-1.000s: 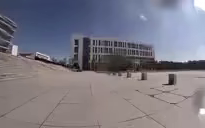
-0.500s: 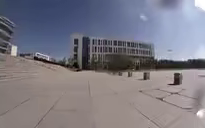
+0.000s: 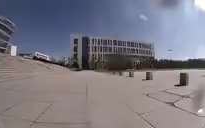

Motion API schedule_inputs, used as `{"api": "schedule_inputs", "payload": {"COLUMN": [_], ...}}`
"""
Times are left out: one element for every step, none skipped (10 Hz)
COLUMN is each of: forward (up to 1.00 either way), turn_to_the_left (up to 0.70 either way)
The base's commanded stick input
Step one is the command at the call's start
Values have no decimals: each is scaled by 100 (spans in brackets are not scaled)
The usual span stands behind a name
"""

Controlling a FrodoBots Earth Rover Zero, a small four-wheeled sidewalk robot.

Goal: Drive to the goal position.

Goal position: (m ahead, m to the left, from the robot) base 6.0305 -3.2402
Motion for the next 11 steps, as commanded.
{"api": "schedule_inputs", "payload": {"forward": [70,70,70,70,70,70,70,70,70,70,70], "turn_to_the_left": [0,0,0,0,0,0,0,0,0,0,0]}}
